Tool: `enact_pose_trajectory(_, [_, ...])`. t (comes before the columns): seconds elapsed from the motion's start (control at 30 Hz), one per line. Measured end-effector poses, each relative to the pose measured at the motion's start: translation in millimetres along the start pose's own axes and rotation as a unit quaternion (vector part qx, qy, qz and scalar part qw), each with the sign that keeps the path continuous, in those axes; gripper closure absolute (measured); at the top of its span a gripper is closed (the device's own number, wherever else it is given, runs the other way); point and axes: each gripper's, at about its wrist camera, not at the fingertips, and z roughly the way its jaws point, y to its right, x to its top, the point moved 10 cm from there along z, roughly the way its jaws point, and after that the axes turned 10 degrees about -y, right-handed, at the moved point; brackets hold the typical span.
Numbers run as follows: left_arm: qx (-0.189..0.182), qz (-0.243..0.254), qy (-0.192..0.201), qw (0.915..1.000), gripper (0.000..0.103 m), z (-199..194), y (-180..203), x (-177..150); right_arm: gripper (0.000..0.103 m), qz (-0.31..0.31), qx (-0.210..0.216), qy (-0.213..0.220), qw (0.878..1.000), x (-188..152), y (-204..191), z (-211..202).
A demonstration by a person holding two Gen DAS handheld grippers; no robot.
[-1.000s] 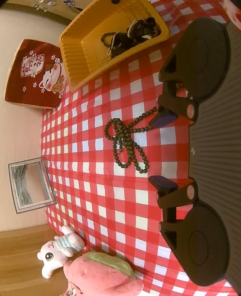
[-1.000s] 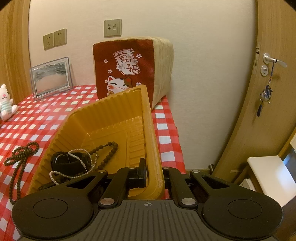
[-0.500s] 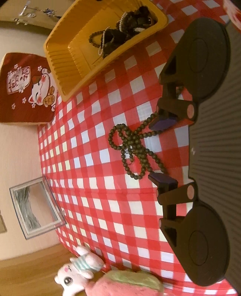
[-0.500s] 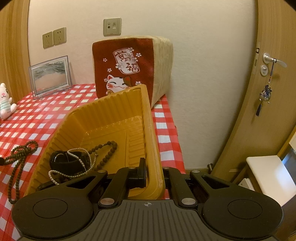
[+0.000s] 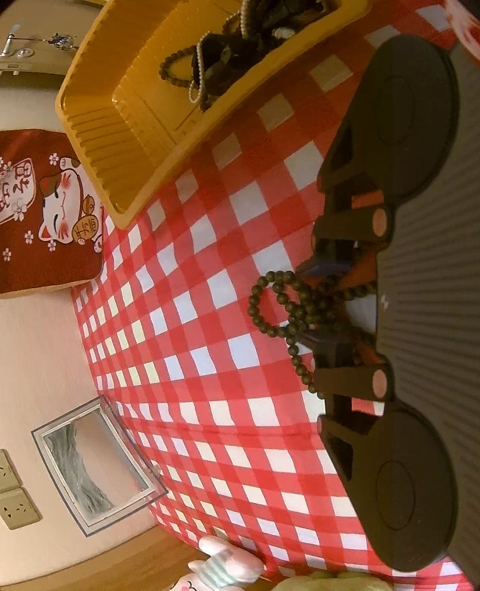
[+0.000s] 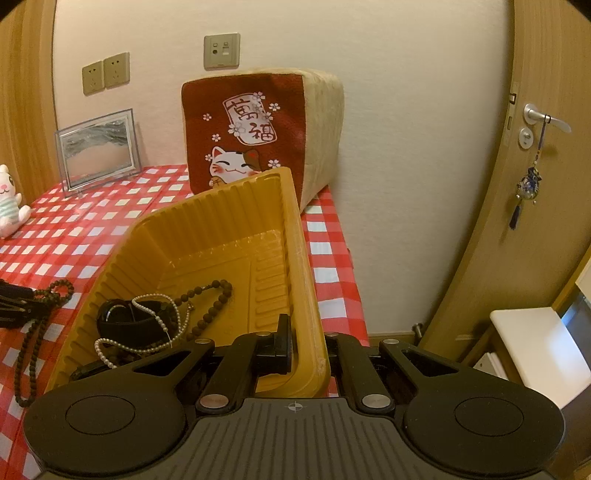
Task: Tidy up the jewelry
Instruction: 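Close the left tool on the long dark bead strand, then lift the bead strand off the cloth with the left tool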
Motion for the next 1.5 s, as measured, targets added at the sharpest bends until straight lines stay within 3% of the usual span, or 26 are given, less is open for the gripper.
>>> enact_pose_trajectory(0.13, [-0.016,0.006,0.003,0.9999,0.097,-6.1,2.8,-4.5,0.098,0.001,0.000,-0.001,1.000,-0.2,1.2,0.5])
enact_pose_trajectory(0.27, [-0.030,-0.007,0.005,0.9995,0.097,-27.9,1.0,-22.5,0.098,0.003,0.001,-0.002,1.000,-0.8,1.0,1.7])
enact_pose_trajectory(0.47, [-0.043,-0.079,0.005,0.9959,0.097,-70.7,-21.9,-58.9,0.098,0.004,0.004,-0.002,1.000,-0.9,0.4,2.7])
enact_pose_trajectory(0.7, [-0.012,-0.156,0.009,0.9877,0.097,-112.4,-71.1,-87.9,0.098,0.000,0.007,-0.001,1.000,-0.4,-0.2,3.2])
enact_pose_trajectory(0.93, [0.005,-0.185,0.039,0.9819,0.097,-144.7,-94.1,-84.0,0.098,-0.003,0.009,0.000,1.000,0.5,-1.8,3.0])
enact_pose_trajectory(1.1, [-0.005,-0.186,0.036,0.9818,0.097,-137.0,-88.1,-75.7,0.098,-0.003,0.009,0.001,1.000,0.8,-2.6,2.3])
enact_pose_trajectory(1.33, [-0.038,-0.166,0.015,0.9853,0.097,-103.0,-51.7,-65.8,0.098,-0.003,0.009,0.001,1.000,1.1,-2.7,1.7])
enact_pose_trajectory(1.5, [-0.032,-0.153,-0.010,0.9877,0.093,-68.4,-38.9,-60.6,0.098,-0.002,0.008,0.000,1.000,1.4,-1.8,2.7])
